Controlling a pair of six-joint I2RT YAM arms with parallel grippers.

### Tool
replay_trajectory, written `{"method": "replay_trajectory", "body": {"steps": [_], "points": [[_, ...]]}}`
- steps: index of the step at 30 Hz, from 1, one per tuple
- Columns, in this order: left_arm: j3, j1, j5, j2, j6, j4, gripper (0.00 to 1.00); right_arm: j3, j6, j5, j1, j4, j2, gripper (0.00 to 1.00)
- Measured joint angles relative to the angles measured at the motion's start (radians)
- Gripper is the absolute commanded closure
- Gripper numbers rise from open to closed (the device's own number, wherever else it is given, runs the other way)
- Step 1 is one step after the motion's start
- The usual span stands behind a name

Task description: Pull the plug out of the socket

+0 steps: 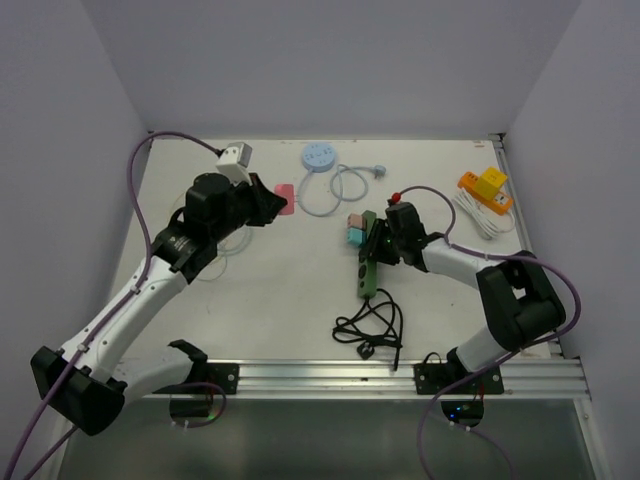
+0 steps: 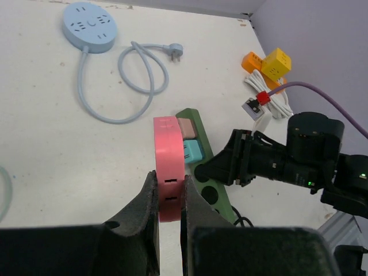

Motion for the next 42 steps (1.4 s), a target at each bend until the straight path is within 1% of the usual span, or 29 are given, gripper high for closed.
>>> {"method": "replay_trajectory", "body": {"steps": [4, 10, 16, 19, 22, 24, 25, 26, 28, 29, 31, 32, 34, 35, 37, 40, 42], "points": [[-0.006, 0.068, 0.003, 0.01, 0.035, -0.019, 1.0, 0.019, -0.04, -0.003, 0.005, -0.049, -0.007, 1.0], [-0.107, 0.256, 0.052, 0.064, 0.039, 0.031, 1.0, 0.061, -0.09, -0.058, 0.005, -0.106, -0.017, 1.0], [-0.199, 0.444, 0.118, 0.229, 0.003, 0.132, 1.0, 0.084, -0.116, -0.142, 0.007, -0.105, -0.021, 1.0], [-0.209, 0.499, 0.153, 0.326, -0.023, 0.192, 1.0, 0.087, -0.127, -0.164, 0.008, -0.106, -0.028, 1.0], [-0.209, 0.528, 0.197, 0.406, -0.049, 0.253, 1.0, 0.097, -0.142, -0.174, 0.008, -0.119, -0.039, 1.0], [-0.211, 0.54, 0.229, 0.454, -0.068, 0.296, 0.92, 0.103, -0.151, -0.174, 0.008, -0.125, -0.045, 1.0], [-0.213, 0.544, 0.24, 0.472, -0.075, 0.313, 0.86, 0.105, -0.154, -0.176, 0.008, -0.127, -0.047, 1.0], [-0.216, 0.548, 0.249, 0.488, -0.08, 0.328, 0.73, 0.105, -0.157, -0.177, 0.008, -0.128, -0.048, 1.0], [-0.221, 0.552, 0.26, 0.509, -0.089, 0.343, 0.62, 0.107, -0.159, -0.181, 0.008, -0.128, -0.049, 1.0], [-0.226, 0.555, 0.265, 0.512, -0.095, 0.347, 0.5, 0.107, -0.16, -0.183, 0.009, -0.128, -0.049, 1.0], [-0.235, 0.562, 0.267, 0.512, -0.1, 0.345, 0.4, 0.107, -0.162, -0.188, 0.01, -0.128, -0.049, 1.0], [-0.237, 0.566, 0.264, 0.512, -0.1, 0.346, 0.32, 0.107, -0.164, -0.193, 0.011, -0.129, -0.049, 1.0], [-0.241, 0.573, 0.255, 0.501, -0.094, 0.338, 0.24, 0.108, -0.169, -0.197, 0.011, -0.13, -0.049, 1.0], [-0.243, 0.575, 0.248, 0.489, -0.093, 0.327, 0.19, 0.109, -0.172, -0.199, 0.013, -0.134, -0.049, 1.0], [-0.245, 0.578, 0.236, 0.452, -0.084, 0.298, 0.14, 0.113, -0.177, -0.199, 0.018, -0.138, -0.049, 1.0], [-0.244, 0.579, 0.224, 0.38, -0.059, 0.251, 0.02, 0.13, -0.183, -0.199, 0.033, -0.153, -0.049, 1.0], [-0.243, 0.579, 0.22, 0.336, -0.047, 0.22, 0.0, 0.142, -0.187, -0.199, 0.047, -0.16, -0.049, 1.0]]}}
